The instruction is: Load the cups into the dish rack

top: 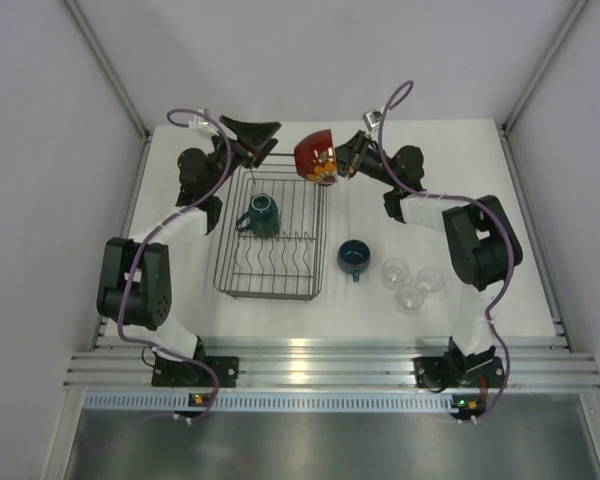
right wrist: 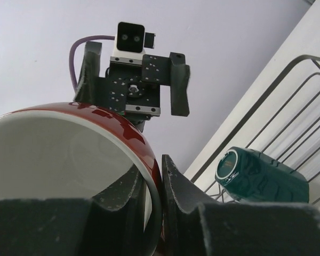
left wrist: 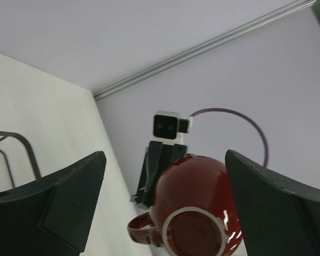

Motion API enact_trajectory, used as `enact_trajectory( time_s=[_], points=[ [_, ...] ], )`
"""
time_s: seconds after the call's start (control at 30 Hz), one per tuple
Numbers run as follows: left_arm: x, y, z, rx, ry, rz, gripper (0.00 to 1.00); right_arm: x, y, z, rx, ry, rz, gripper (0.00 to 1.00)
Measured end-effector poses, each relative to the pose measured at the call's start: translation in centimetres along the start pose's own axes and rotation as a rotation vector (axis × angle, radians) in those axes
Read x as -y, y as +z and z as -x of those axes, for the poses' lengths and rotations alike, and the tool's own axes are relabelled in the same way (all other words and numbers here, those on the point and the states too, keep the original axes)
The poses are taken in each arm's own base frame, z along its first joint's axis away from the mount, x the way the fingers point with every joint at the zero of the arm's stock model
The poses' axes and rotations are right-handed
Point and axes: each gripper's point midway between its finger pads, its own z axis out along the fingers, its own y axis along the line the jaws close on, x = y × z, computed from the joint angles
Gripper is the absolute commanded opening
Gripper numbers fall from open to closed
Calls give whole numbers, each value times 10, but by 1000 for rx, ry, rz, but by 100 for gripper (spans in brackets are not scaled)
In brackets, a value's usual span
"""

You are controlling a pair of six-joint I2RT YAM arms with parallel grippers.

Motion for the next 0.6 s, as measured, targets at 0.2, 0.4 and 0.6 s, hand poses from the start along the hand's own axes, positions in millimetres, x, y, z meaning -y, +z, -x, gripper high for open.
enact_trajectory(
  time_s=[0.2,0.4,0.6],
  points=[
    [23,-6,-6,22,-154,-133,99,2,-3,-8,-21,17,6,0],
    [30,-2,-20,-8,-211,-178,99,0,-3,-9,-25,12,15,0],
    [28,0,-38,-62,-216,-192,99,1,-3,-7,-13,47,16,0]
  ],
)
